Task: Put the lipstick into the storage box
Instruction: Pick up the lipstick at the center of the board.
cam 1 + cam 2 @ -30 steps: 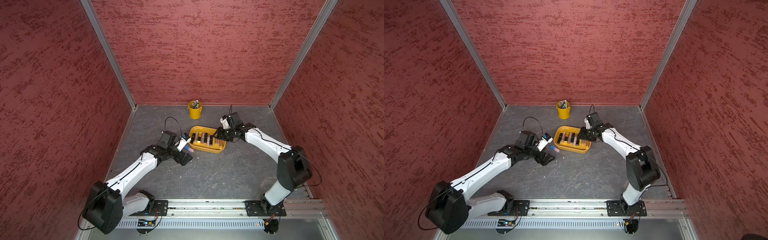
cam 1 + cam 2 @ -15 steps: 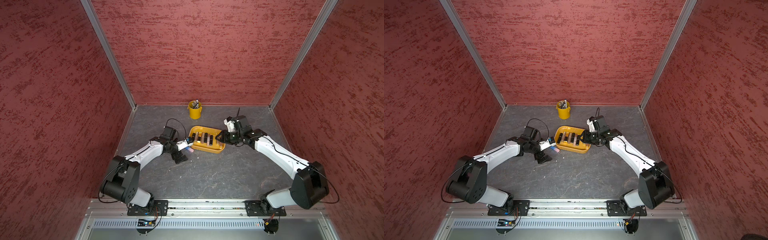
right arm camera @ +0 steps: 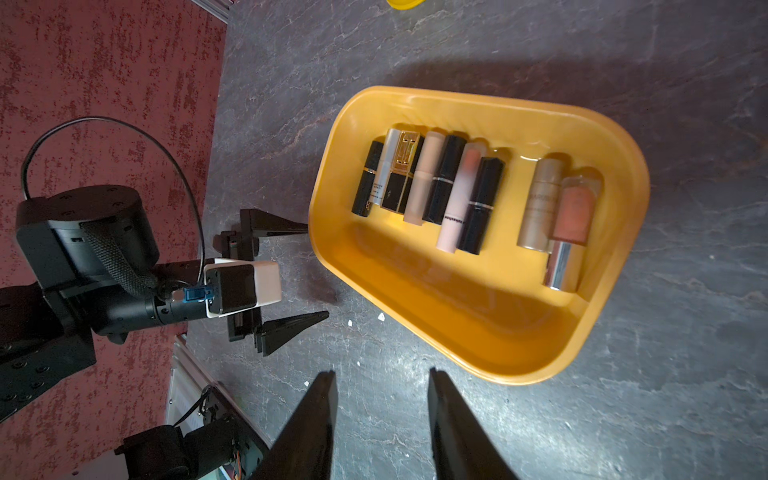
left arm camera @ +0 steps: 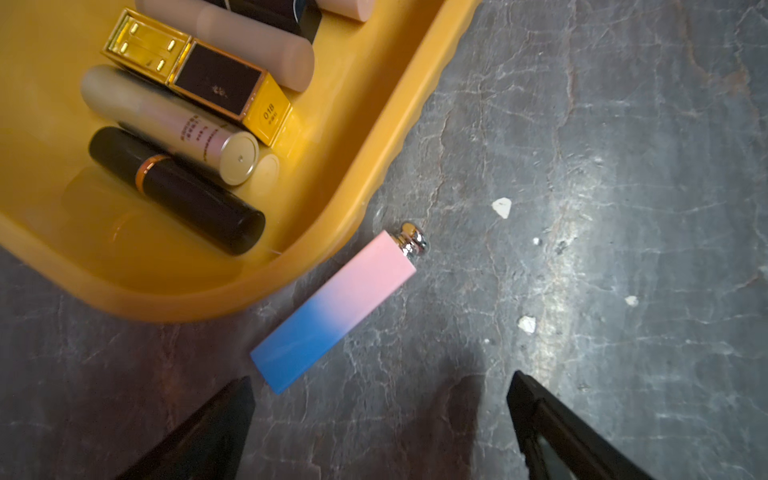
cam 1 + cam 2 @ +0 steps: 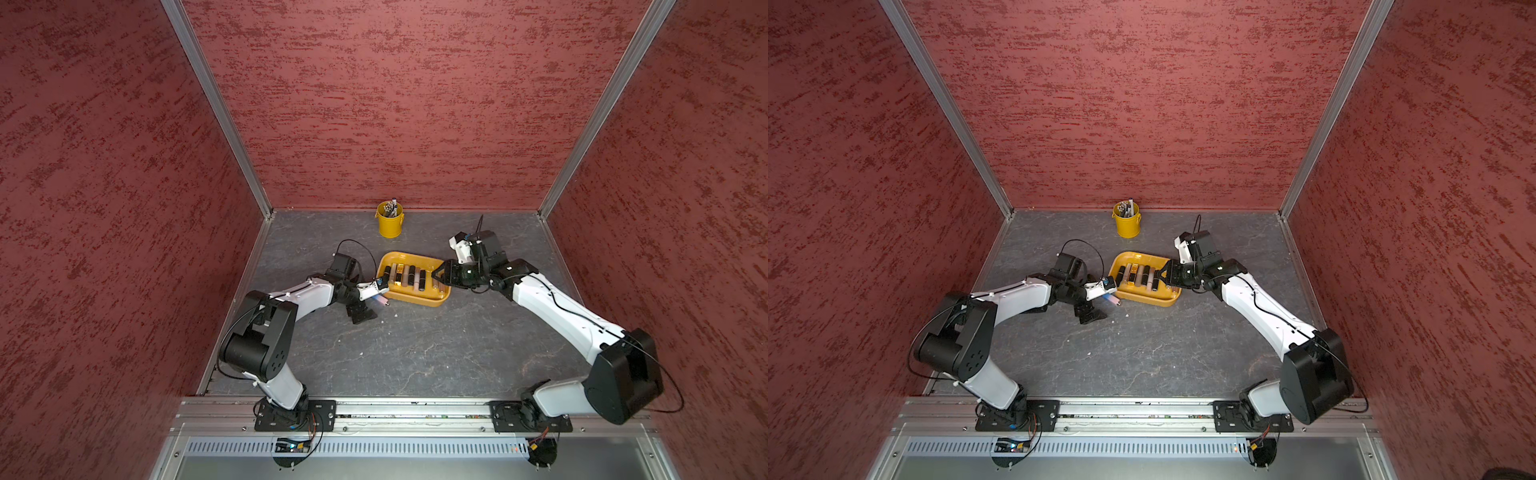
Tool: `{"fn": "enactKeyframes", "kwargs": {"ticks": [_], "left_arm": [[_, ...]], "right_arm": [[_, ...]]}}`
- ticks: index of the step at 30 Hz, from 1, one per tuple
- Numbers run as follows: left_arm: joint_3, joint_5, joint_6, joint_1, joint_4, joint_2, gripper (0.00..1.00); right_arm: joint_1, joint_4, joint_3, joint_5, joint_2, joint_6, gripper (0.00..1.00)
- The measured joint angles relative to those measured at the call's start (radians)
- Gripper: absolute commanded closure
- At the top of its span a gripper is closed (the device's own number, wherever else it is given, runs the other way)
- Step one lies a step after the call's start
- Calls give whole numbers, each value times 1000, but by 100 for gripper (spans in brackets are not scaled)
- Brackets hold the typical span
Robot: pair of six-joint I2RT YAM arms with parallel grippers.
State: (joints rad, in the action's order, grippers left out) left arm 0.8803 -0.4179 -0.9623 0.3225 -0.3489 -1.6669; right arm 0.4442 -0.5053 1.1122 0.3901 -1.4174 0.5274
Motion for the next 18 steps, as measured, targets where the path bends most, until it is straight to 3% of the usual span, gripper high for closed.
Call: {"fn": "enactKeyframes", "kwargs": {"ticks": [18], "left_arm": [[167, -9, -25, -10, -119, -136, 0]], "right_arm": [[0, 1, -12, 0, 11, 0, 60]]}}
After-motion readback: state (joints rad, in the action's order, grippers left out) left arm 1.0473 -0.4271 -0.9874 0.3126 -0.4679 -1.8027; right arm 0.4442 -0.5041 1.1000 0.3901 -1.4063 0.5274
